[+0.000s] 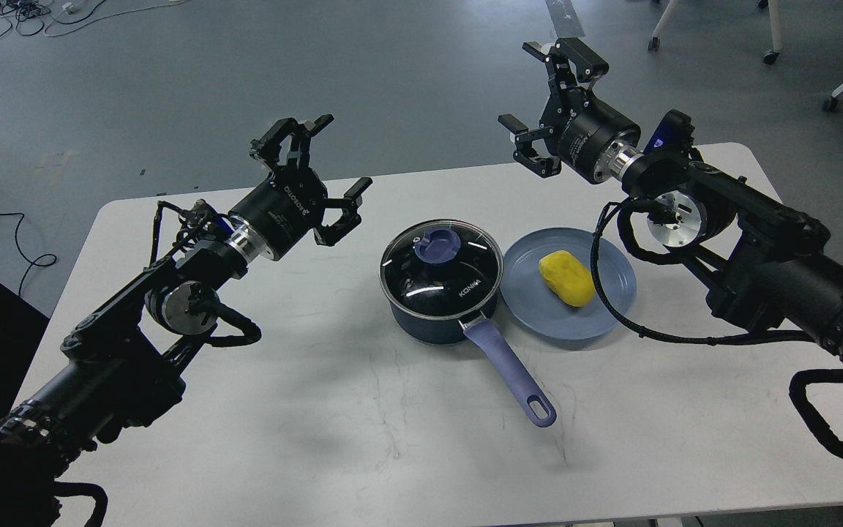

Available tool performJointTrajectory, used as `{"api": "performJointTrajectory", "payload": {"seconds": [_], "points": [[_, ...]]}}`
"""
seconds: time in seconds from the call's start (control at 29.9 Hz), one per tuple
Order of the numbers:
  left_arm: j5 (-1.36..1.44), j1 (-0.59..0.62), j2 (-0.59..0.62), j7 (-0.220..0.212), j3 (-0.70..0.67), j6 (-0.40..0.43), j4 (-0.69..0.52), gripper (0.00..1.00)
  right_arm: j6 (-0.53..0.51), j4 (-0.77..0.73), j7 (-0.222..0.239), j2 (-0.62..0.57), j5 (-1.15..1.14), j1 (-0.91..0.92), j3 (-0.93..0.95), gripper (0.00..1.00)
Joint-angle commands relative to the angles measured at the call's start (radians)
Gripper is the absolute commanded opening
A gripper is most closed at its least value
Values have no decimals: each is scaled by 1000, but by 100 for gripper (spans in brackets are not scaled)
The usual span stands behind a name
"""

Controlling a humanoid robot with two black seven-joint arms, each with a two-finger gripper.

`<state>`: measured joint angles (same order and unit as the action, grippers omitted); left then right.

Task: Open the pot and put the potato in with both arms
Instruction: 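Raise and open the left gripper above the pot lid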

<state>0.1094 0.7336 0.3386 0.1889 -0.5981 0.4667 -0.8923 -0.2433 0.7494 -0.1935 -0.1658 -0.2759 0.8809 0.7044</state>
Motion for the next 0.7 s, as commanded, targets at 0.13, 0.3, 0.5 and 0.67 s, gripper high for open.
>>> {"api": "performJointTrajectory", "payload": {"seconds": [0.13,0.3,0.5,0.67], "points": [[24,-31,7,3,6,-22,10,99,2,-1,0,0,0,13,-13,100],[7,-42,22,24,-8,-13,7,99,10,-2,-1,26,0,23,-13,100],[7,-42,19,24,-6,-19,10,99,24,-2,-1,40,-2,33,-17,100],[6,-40,16,24,-16,-13,7,99,26,-2,0,45,-2,38,-43,100]]}}
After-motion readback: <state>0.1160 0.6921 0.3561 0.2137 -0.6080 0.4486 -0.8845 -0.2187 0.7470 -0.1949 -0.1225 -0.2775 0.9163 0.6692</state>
